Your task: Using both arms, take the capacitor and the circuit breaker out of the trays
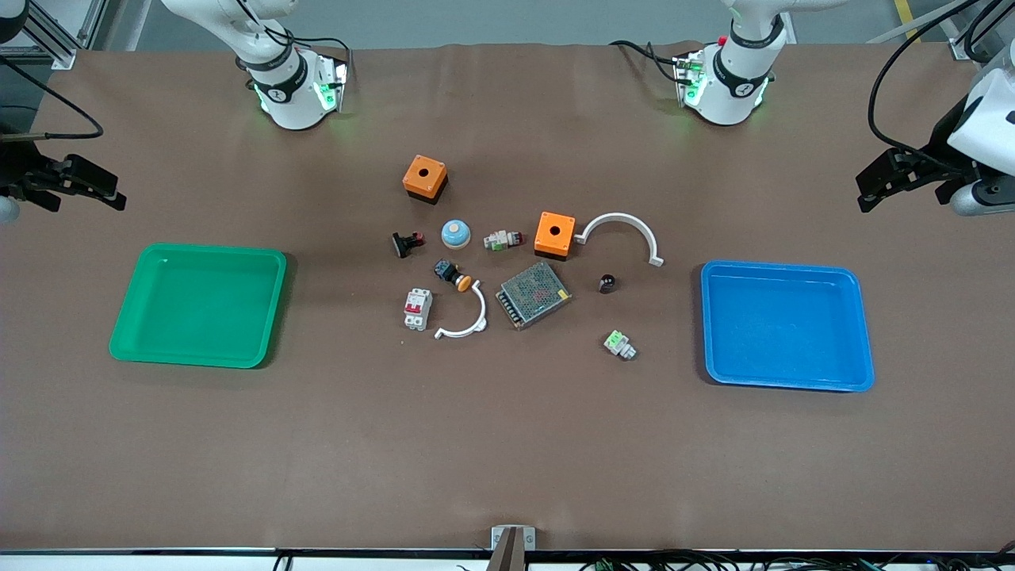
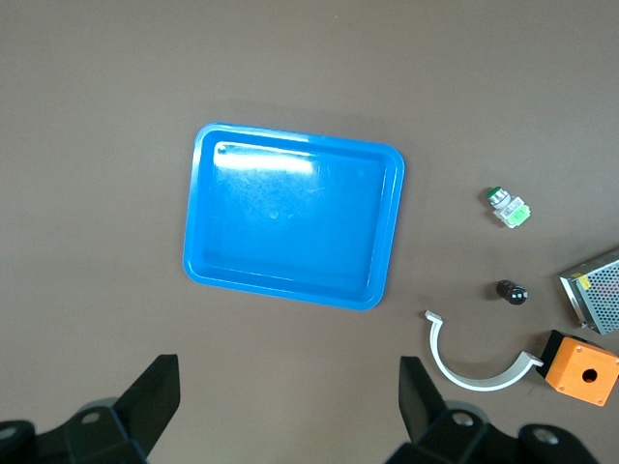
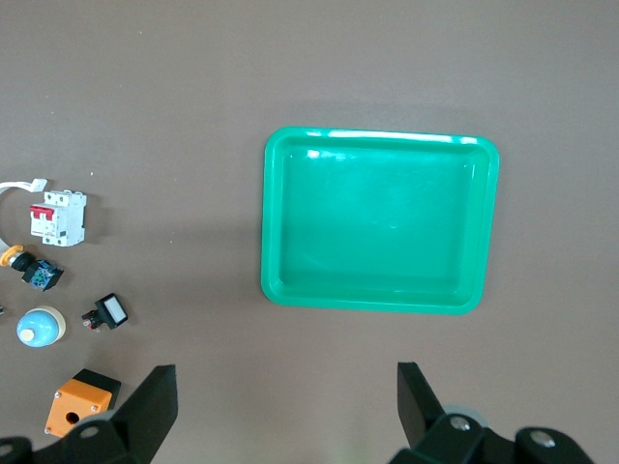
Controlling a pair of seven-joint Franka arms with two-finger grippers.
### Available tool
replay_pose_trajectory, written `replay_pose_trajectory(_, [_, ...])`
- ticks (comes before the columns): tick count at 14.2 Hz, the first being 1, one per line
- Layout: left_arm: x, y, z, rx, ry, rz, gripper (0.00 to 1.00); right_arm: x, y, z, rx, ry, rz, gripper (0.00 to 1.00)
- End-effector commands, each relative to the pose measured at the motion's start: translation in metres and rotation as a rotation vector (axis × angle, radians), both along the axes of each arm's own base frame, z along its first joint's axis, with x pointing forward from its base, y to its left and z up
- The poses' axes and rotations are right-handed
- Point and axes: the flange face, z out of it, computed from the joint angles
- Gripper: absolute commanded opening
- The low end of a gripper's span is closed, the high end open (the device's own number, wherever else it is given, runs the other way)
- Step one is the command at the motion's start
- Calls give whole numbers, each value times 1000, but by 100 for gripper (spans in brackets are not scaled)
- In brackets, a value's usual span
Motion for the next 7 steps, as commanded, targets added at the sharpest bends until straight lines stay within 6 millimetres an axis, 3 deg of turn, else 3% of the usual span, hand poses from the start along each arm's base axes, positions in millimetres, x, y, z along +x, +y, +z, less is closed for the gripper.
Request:
replay_pose_trajectory(1, [-3, -1, 5, -18, -12, -24, 100, -6, -1, 1, -15, -15, 10, 100])
replay_pose_trajectory(7, [-3, 0, 8, -16, -18, -28, 100, -4, 1, 4, -7, -36, 9, 100])
